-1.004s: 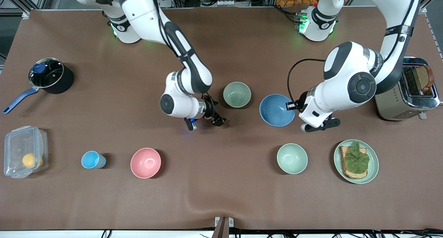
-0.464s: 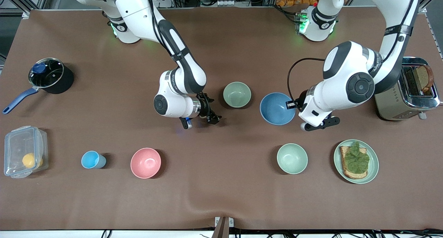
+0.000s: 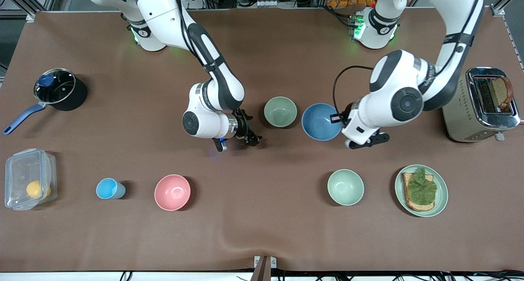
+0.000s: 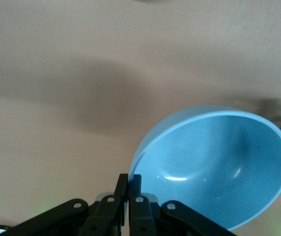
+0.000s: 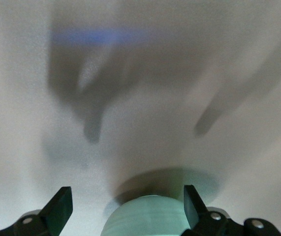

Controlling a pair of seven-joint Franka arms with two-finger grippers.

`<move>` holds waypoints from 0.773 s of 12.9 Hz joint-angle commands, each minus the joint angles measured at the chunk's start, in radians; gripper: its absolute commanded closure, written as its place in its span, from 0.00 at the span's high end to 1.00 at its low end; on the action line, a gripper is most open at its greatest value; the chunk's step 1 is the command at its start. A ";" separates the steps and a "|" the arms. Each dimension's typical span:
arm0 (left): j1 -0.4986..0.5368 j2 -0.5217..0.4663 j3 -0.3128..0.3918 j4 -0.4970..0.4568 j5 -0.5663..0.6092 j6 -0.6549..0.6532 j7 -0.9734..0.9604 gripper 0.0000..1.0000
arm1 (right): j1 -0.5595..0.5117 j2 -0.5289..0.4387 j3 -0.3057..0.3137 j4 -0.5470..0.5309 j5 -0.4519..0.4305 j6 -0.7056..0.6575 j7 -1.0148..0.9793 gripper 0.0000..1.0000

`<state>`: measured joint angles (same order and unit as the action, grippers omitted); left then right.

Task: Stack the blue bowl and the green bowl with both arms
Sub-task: 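Lower the blue bowl into the green bowl with the left gripper and open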

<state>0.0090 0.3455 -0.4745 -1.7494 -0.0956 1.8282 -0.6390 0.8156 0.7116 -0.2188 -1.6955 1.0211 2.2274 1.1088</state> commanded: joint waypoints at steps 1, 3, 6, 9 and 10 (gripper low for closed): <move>-0.007 0.000 -0.047 -0.039 0.005 0.067 -0.082 0.00 | 0.002 -0.023 0.001 -0.026 0.005 0.009 -0.006 1.00; -0.036 0.022 -0.052 -0.045 0.004 0.101 -0.108 0.00 | 0.001 -0.024 0.001 -0.026 0.005 0.008 -0.007 1.00; -0.110 0.055 -0.052 -0.059 -0.012 0.178 -0.197 0.00 | -0.007 -0.017 0.001 -0.026 0.005 0.008 -0.009 1.00; -0.147 0.067 -0.052 -0.090 -0.012 0.235 -0.234 0.00 | -0.006 -0.027 0.001 -0.052 0.004 0.006 -0.010 1.00; -0.153 0.067 -0.052 -0.117 -0.012 0.268 -0.235 0.00 | -0.003 -0.026 0.001 -0.052 0.005 0.008 -0.009 1.00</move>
<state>-0.1398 0.4221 -0.5246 -1.8228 -0.0979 2.0424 -0.8596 0.8122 0.7117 -0.2207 -1.7166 1.0210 2.2280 1.1084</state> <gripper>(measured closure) 0.956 0.000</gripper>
